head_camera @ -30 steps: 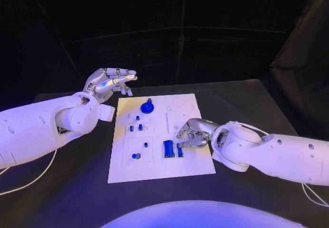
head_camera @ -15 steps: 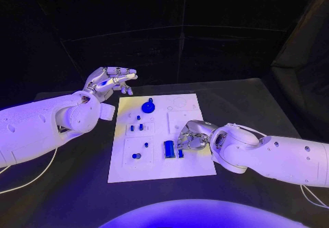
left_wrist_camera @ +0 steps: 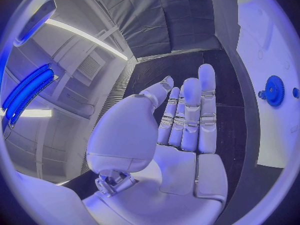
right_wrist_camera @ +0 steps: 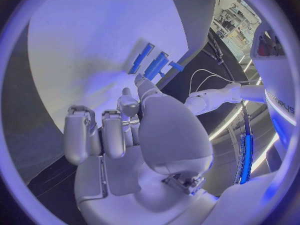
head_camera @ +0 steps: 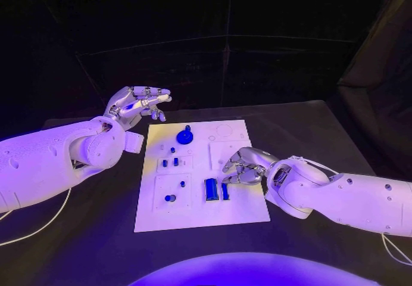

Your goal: Assemble the parts on the task board

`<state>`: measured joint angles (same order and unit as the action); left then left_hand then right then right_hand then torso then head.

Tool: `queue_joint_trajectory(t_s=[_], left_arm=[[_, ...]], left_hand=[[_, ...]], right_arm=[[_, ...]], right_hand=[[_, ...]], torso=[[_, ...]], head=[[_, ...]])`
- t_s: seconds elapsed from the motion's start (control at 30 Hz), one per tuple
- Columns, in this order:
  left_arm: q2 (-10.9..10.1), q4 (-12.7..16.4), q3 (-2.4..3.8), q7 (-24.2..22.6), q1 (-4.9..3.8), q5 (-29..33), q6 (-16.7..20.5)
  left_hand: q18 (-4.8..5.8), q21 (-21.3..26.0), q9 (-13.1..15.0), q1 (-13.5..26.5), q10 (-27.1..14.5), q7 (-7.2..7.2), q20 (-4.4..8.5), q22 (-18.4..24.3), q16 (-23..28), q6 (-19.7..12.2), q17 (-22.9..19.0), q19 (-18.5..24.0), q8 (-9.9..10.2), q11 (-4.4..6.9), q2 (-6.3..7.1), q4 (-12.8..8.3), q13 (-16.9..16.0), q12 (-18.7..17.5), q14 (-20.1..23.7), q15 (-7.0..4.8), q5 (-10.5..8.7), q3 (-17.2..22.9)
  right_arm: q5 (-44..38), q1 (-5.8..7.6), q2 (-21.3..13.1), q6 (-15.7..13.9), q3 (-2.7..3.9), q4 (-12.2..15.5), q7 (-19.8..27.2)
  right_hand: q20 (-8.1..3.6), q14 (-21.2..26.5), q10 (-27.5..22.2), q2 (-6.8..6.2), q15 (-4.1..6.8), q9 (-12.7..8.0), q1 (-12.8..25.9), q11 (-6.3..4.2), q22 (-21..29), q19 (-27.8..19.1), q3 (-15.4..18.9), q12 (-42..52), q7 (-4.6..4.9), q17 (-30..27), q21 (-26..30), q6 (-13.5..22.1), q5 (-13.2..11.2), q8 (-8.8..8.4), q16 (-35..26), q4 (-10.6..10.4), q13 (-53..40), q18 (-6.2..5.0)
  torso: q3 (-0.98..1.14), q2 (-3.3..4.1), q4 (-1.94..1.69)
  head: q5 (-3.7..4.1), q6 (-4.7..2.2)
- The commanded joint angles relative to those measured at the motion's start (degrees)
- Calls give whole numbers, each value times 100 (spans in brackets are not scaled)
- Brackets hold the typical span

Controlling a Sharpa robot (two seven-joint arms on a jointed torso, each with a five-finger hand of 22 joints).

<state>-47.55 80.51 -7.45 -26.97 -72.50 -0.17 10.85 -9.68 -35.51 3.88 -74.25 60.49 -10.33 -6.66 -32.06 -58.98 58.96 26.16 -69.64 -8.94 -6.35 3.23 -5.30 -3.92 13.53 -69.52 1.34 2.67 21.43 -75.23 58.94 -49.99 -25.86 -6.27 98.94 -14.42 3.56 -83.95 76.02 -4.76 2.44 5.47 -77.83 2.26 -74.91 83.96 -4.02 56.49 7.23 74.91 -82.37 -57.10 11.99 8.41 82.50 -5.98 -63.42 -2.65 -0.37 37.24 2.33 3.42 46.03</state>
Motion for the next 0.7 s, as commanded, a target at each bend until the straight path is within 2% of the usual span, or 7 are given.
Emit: queue_joint_trajectory(t_s=[0.03, 0.17, 0.3, 0.4, 0.47, 0.53, 0.7], left_arm=[[18, -27, 3, -42, -8, 16, -32], [32, -71, -3, -60, -7, 20, -29], [40, -130, -43, -76, -7, 100, -9], [74, -224, -66, -96, -6, 212, 16], [119, -321, -75, -125, -5, 273, 12], [206, -484, -81, -192, -1, 319, -11], [377, -818, -86, -346, 60, 490, 5]], left_hand=[[-80, 22, -1, -26, -24, 2, -15, 5, -24, -57, -6, -20, -26, 1, -8, -15, 2, 40, 37, -10, 29, -20], [-78, 25, -1, -13, -28, 0, -17, 8, -24, -60, -10, -19, -26, -2, -2, -9, 3, 43, 41, -7, 29, -34], [-75, 60, -1, 21, -32, 3, -25, 28, 4, -60, -33, 20, -33, -3, 7, 12, 2, 61, 97, 2, 29, -79], [-73, 279, -1, 8, -39, -2, -48, 148, 308, -54, -196, 288, -52, -10, -6, 15, 5, 95, 395, 18, 27, -139], [-58, 627, -5, -13, -55, -20, -94, 338, 923, -49, -492, 721, -56, -49, -36, 23, 19, 77, 822, 74, 19, -143], [7, 1215, -12, 8, -114, -56, -223, 680, 1991, -68, -979, 1399, -22, -126, -47, 61, 38, -45, 1399, 265, 35, -105], [55, 2213, -15, 13, -159, -98, -570, 1378, 3469, -140, -1643, 2283, 116, -256, -38, 112, 39, -362, 1576, 571, 42, -103]], right_arm=[[1364, 15, -64, -579, 6, -53, 1183], [2515, 124, -107, -555, 13, -237, 1979], [3709, 341, -34, -388, 16, -619, 2697], [4637, 460, 102, -214, 20, -1030, 3182], [5238, 512, 236, -72, 26, -1365, 3474], [5798, 549, 417, 92, 54, -1791, 3761], [6386, 577, 765, 347, 154, -2516, 4103]], right_hand=[[34, -309, -135, -7, -39, -19, 64, 6, -255, -25, 98, -172, 20, 95, 115, 99, -18, -26, -111, -26, 132, -48], [57, -103, -701, 90, -50, -28, -60, 20, 416, -379, 175, -1234, 41, -643, 647, 153, -32, 21, -670, -13, 972, -204], [104, 972, -1389, 286, -108, -56, -356, 91, 3240, -1922, 16, -2762, 111, -3536, 3176, 158, -39, 19, -3334, 12, 2201, -758], [236, 1439, -1427, 280, -343, -105, -508, 326, 4142, -2354, -276, -3954, 251, -4385, 4426, 118, -90, -72, -4840, -48, 3406, -818], [339, 1674, -1470, 207, -423, -137, -634, 336, 4557, -2505, -486, -4448, 348, -4790, 5008, 125, -68, -154, -5583, -16, 3978, -791], [509, 2069, -1478, 184, -604, -160, -643, 474, 5003, -2816, -692, -4765, 370, -5238, 5665, 179, -55, -263, -6331, -45, 4452, -756], [844, 2337, -1476, 75, -880, -162, -451, 613, 5755, -2889, -834, -5182, 408, -6054, 6636, 240, -68, -462, -7329, 8, 5273, -778]], torso=[[-12, -35, 1], [-21, -76, -2], [-19, -119, 8], [-22, -160, 31], [-26, -193, 44], [-26, -224, 47], [-14, -283, 35]], head=[[4, -62], [0, -140], [-23, -240], [-63, -346], [-90, -442], [-117, -576], [-211, -867]])
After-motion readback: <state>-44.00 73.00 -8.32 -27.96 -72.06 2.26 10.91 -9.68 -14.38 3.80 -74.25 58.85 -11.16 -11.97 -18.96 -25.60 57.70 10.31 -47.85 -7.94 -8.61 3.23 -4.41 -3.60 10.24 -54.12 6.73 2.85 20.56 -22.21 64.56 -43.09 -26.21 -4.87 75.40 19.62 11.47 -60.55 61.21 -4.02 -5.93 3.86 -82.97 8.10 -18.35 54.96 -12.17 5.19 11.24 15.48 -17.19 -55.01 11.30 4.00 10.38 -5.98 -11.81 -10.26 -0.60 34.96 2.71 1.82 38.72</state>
